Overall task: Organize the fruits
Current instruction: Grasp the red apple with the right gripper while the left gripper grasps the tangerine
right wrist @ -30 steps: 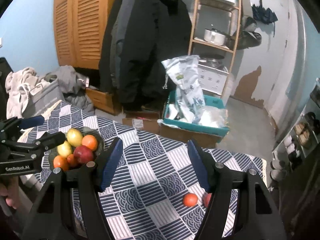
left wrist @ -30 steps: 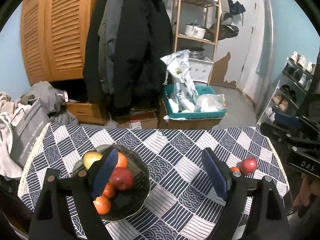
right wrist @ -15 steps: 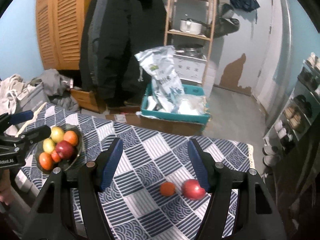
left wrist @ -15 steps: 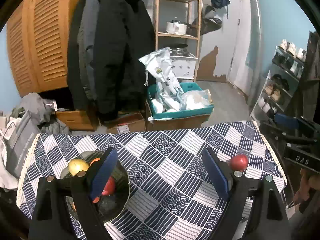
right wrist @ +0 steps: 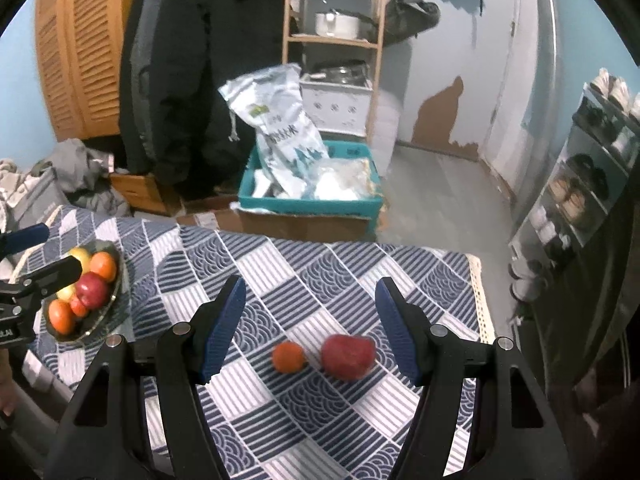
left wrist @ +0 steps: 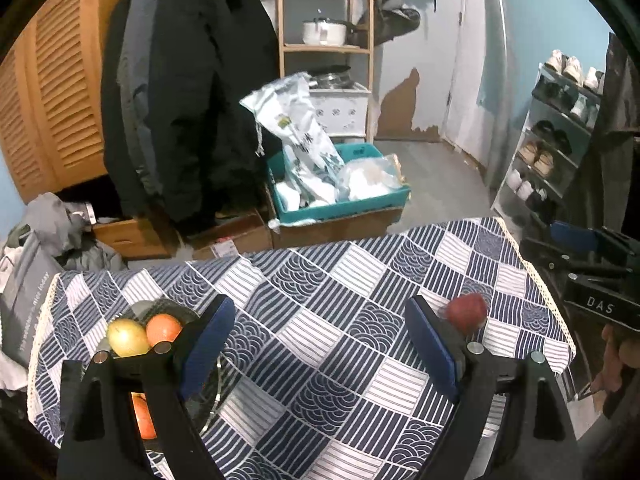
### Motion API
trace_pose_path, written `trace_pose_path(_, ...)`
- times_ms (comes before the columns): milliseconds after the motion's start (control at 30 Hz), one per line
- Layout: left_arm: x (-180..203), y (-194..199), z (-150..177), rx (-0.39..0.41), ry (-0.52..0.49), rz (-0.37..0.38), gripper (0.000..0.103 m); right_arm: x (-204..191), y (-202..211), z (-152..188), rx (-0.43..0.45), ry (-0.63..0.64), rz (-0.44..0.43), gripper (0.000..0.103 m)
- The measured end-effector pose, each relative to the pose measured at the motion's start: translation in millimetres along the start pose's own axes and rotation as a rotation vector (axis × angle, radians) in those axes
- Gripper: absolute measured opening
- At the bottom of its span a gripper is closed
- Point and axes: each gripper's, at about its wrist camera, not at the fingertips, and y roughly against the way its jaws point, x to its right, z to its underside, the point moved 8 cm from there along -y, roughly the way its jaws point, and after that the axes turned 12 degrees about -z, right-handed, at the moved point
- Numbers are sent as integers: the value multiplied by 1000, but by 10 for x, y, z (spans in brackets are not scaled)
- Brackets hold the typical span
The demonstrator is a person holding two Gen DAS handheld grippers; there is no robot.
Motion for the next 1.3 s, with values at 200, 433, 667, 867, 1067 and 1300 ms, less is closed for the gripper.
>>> trace_pose_path(200,175,-207,77,-36,-35,-5,88,212,-215,193,-69,-41,14,68)
trace_pose_path(433,345,-478,183,-86,-73,-9,88,404,-483,416,-155,-77,28,68)
trace_pose_path(667,503,-770,252,-157,-50,21,88,611,-826,648,-239,-140,21,78)
trace_pose_path(867,582,-1000,298,-210,-14,31,88,724,-1141,844,-305,-185,7,78)
trace_pose_path(1067,676,-1238,361,-258,1,38,88,814,-1404,1025,-367,-217,4,78)
trace_pose_path(1300,863,-1409,446,-291,-17,54,88,872,-1611,1185,-403,-260,-37,78)
